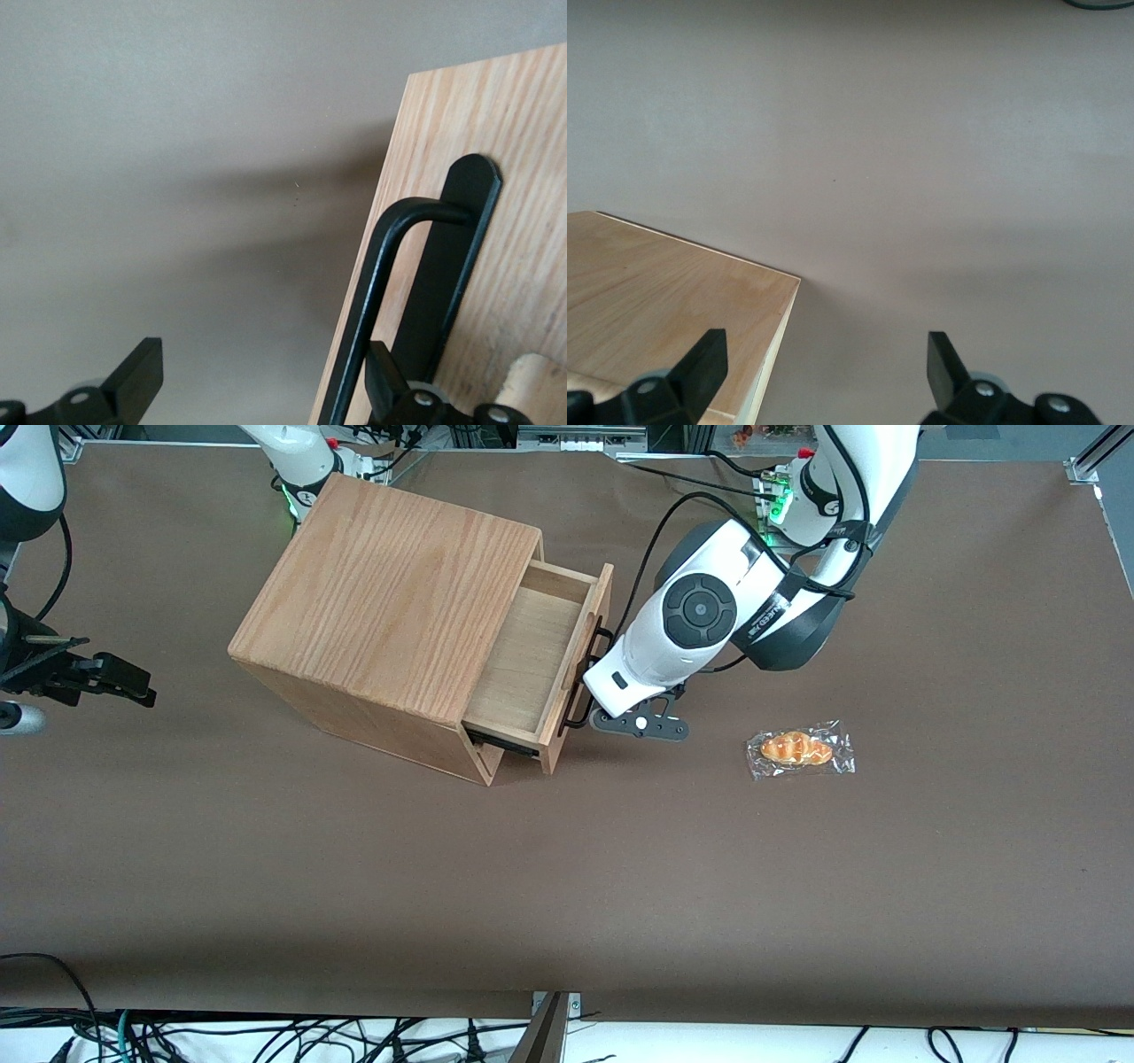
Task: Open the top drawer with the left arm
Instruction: 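Keep pulling the drawer further out with the left gripper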
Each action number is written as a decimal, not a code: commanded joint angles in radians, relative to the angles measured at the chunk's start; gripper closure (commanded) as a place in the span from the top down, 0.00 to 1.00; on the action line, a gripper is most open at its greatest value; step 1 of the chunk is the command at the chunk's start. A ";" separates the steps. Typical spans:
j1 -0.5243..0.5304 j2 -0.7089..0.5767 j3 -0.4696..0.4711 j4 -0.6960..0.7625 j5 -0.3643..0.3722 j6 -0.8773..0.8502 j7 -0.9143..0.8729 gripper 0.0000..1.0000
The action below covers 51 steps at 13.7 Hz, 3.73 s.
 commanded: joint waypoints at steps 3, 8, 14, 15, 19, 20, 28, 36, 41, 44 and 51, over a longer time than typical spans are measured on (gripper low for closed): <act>-0.002 -0.014 0.002 -0.012 0.007 -0.013 0.022 1.00; -0.019 0.010 -0.001 -0.012 0.006 0.016 0.016 1.00; -0.004 0.006 0.007 -0.020 0.007 0.016 0.025 1.00; 0.001 0.004 0.011 -0.020 0.007 0.011 0.025 1.00; 0.004 0.000 0.023 -0.021 0.030 0.007 0.025 1.00; 0.004 -0.001 0.023 -0.021 0.030 -0.001 0.025 1.00; 0.039 -0.017 0.036 -0.021 0.032 -0.041 0.081 1.00; 0.048 -0.025 0.036 -0.020 0.032 -0.064 0.085 1.00; 0.048 -0.037 0.050 -0.018 0.030 -0.084 0.106 1.00; 0.048 -0.040 0.048 -0.017 0.030 -0.087 0.097 1.00; 0.047 -0.079 0.045 -0.001 0.015 -0.141 0.066 1.00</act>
